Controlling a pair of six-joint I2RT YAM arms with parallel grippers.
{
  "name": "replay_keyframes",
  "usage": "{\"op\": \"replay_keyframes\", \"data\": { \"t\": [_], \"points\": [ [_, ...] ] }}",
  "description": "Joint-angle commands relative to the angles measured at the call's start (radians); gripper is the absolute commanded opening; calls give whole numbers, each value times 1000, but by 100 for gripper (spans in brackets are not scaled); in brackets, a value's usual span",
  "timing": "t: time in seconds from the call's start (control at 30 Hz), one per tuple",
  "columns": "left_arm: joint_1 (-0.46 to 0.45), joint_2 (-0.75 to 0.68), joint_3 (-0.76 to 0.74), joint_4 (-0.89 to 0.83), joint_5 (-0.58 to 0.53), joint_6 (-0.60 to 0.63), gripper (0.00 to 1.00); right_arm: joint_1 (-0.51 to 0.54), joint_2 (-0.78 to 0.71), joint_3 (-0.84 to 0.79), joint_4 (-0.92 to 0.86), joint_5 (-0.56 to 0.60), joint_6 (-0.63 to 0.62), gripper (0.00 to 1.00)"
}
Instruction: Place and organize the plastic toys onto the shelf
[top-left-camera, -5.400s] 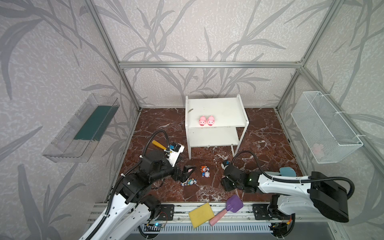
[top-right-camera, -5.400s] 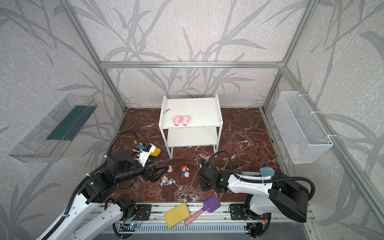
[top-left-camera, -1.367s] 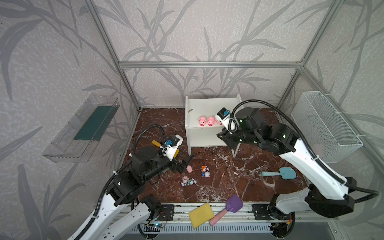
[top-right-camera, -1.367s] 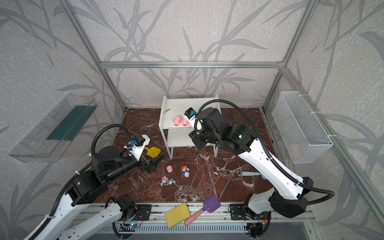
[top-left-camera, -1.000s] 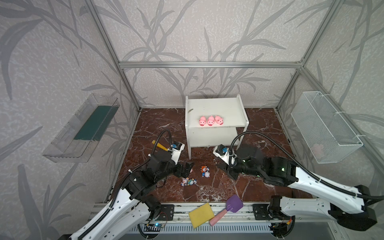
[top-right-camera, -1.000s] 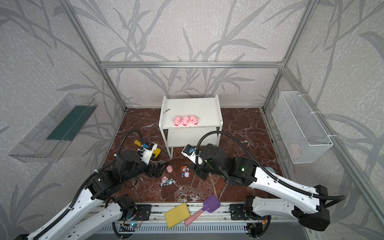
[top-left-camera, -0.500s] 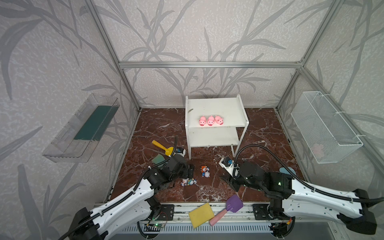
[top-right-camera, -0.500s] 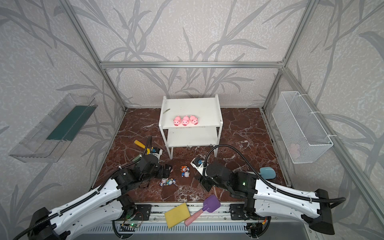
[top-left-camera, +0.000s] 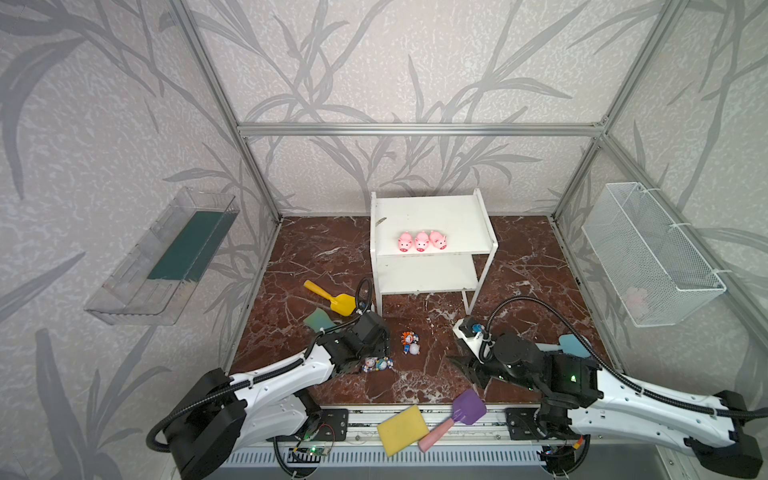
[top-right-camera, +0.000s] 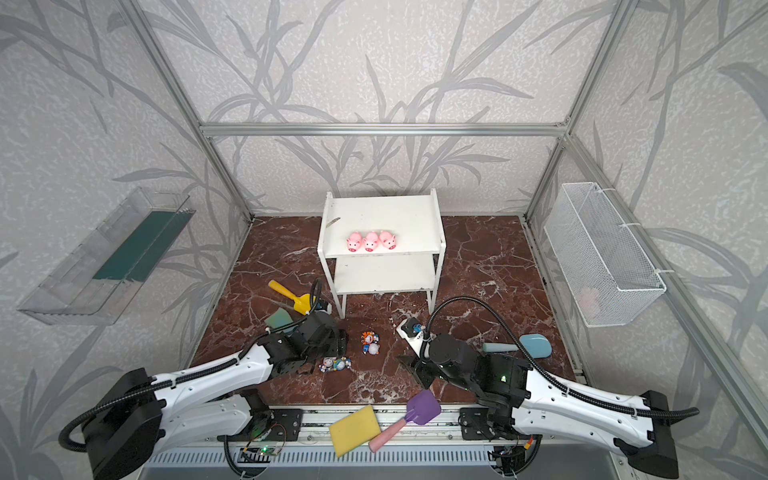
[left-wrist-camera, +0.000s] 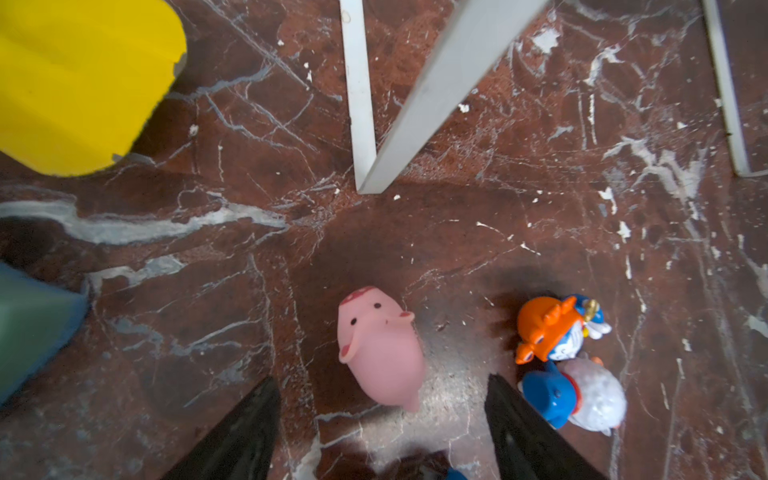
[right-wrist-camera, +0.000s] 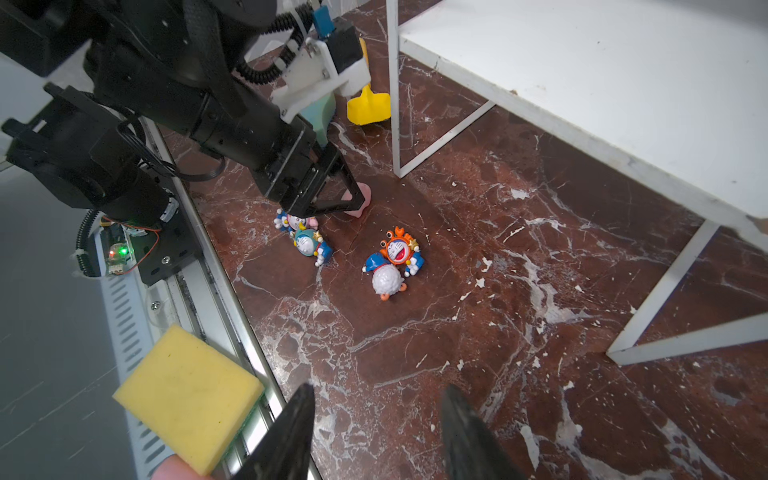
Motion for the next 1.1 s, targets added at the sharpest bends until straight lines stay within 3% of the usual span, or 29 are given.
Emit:
{"op": "replay_keyframes", "data": {
  "t": [0.0,0.27,0.47,0.63,0.87,1.07],
  "points": [
    [-6,26,-15,53,-75,-70,77,7,-28,-18,-9,24,9,51],
    [-9,145,-20,154,-71,-81,67,7,-52,-27,-30,24,16,51],
    [-11,180,-13,146,-91,-97,49,6,-75,-31,-49,27,23,51],
    [-11,111,-26,89,-132,-99,29,6,-83,-39,-46,27,32,52],
    [-12,-78,-13,-60,-132,-51,27,6,-67,-36,-59,47,68,52],
    [-28,-202,71,-230,-46,45,23,-8,-3,-12,-180,108,197,52]
  ]
}}
